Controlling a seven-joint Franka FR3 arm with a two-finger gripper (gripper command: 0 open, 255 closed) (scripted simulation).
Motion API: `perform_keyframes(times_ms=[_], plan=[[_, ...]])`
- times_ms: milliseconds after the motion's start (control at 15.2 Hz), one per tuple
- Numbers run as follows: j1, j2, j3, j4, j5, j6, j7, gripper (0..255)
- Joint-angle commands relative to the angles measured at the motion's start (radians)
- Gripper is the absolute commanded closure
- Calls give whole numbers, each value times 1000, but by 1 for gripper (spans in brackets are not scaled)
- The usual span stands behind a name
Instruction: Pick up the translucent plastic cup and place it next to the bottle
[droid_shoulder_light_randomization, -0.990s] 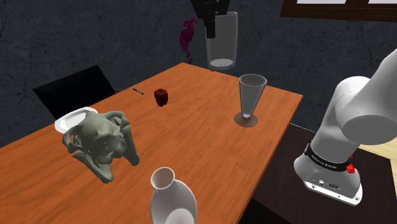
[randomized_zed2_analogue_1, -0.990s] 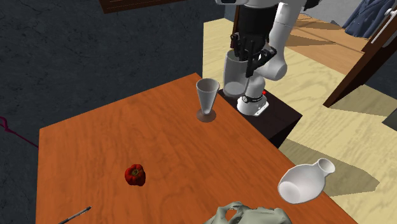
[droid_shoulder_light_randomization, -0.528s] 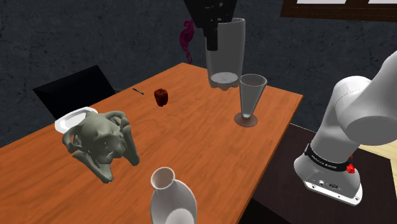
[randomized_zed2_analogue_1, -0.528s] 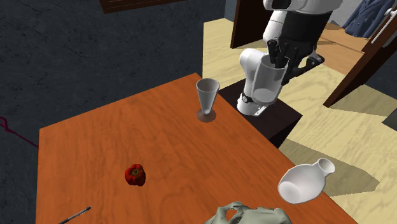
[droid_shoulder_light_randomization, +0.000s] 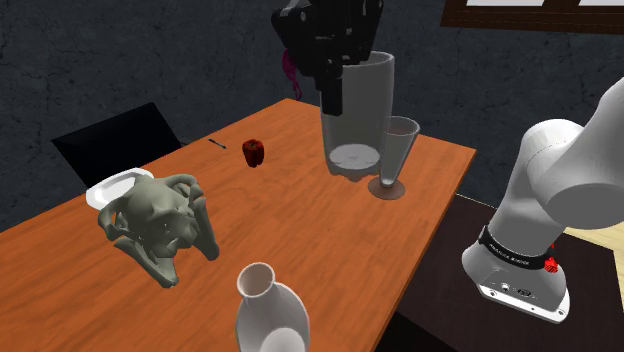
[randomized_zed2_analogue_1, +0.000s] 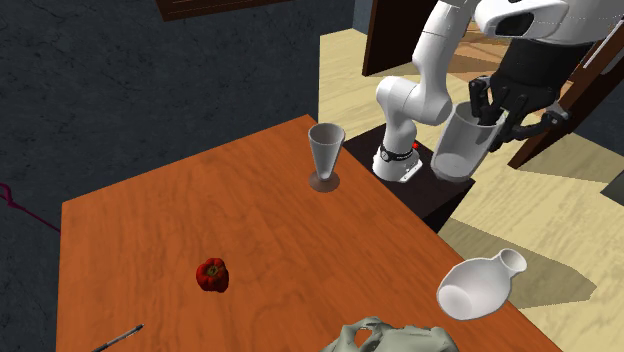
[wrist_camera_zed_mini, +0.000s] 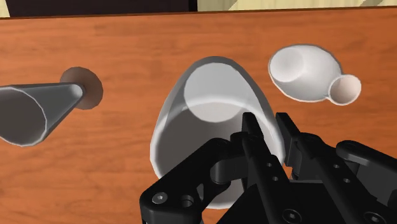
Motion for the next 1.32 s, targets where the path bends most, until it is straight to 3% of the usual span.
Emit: perform_keyframes(times_ms=[0, 1254], plan=[[3, -14, 1, -39, 5, 26, -3, 255], [20, -81, 16, -351, 38, 274, -43, 255]])
